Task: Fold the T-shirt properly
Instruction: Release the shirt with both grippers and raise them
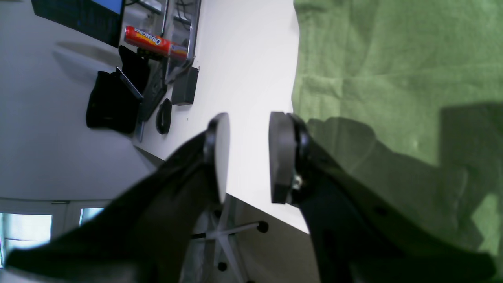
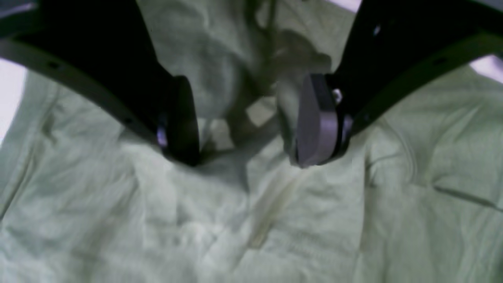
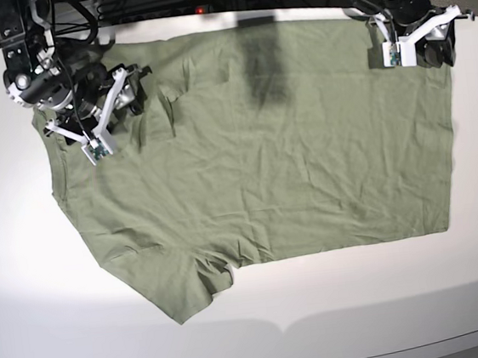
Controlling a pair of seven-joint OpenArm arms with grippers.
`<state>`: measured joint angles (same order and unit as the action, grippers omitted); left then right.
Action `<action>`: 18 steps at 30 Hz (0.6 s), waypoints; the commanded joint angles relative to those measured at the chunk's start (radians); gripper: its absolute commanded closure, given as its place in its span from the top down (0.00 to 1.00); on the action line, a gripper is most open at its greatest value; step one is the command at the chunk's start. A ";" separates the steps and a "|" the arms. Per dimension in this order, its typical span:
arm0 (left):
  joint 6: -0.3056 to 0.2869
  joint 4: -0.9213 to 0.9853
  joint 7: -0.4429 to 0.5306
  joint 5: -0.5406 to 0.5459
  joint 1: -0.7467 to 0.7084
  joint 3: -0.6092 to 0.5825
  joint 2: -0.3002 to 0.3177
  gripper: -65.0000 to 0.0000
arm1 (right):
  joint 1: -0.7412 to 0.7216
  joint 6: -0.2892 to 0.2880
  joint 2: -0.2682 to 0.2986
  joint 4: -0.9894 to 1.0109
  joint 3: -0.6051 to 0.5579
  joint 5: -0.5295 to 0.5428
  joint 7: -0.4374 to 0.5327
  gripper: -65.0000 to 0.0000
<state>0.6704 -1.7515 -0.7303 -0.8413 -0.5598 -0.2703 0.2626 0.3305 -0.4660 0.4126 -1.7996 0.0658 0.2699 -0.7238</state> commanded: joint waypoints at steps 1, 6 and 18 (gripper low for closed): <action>0.028 -0.016 0.035 -0.026 -0.003 0.002 0.003 0.27 | -0.021 0.008 0.011 -0.014 0.006 -0.001 0.021 0.59; 0.028 -0.016 0.123 -0.026 -0.003 0.002 0.004 0.27 | -0.083 0.010 0.011 -0.015 0.006 0.028 0.019 0.59; -0.023 -0.016 0.199 0.063 0.055 0.002 0.004 0.30 | -0.137 0.010 0.011 -0.016 0.006 0.079 0.081 0.59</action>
<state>0.6331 -1.7515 -0.5442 -0.7658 -0.5064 -0.2699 0.2626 0.2024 -0.4564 0.4129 -1.7996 0.0658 0.3401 -0.6624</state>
